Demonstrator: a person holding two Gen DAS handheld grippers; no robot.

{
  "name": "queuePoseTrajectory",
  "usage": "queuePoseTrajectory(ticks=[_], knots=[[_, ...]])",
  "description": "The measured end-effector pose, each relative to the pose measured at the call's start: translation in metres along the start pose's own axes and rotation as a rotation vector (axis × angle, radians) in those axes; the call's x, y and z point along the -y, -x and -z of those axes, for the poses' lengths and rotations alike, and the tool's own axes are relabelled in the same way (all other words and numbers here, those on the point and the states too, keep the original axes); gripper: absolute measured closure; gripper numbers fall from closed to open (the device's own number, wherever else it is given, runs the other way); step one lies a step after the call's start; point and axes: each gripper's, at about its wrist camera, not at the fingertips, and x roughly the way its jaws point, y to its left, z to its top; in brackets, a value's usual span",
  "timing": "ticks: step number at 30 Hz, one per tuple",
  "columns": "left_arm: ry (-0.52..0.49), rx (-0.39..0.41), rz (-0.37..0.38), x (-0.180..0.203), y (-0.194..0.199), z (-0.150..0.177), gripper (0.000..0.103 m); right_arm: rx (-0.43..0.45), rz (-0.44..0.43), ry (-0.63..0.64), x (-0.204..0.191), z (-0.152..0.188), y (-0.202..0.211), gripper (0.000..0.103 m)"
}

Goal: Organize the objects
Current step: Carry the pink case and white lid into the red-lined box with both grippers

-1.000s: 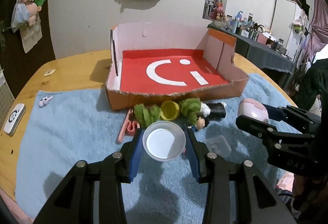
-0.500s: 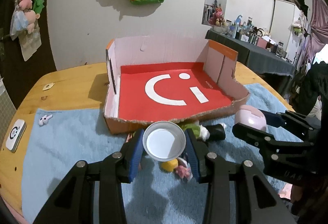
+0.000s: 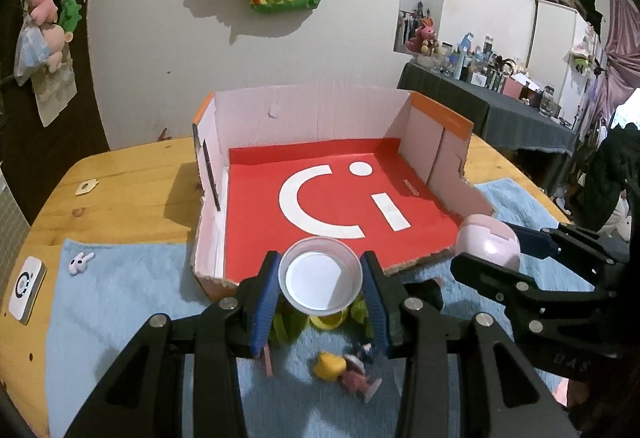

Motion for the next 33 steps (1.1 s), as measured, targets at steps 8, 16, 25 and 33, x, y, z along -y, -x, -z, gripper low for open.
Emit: queuePoseTrajectory(ticks=[8, 16, 25, 33], knots=[[-0.012, -0.004, -0.005, -0.003, -0.012, -0.016, 0.061, -0.013, -0.001, 0.006, 0.003, -0.015, -0.01, 0.05], [-0.016, -0.021, -0.003, -0.006, -0.029, -0.029, 0.061, -0.054, -0.002, 0.0, 0.01, -0.03, -0.028, 0.05], [-0.009, -0.078, -0.004, -0.014, -0.056, -0.038, 0.061, -0.101, -0.006, -0.004, 0.016, -0.041, -0.051, 0.05], [-0.003, -0.126, -0.008, -0.021, -0.076, -0.043, 0.061, -0.153, -0.005, -0.003, 0.018, -0.045, -0.072, 0.05]])
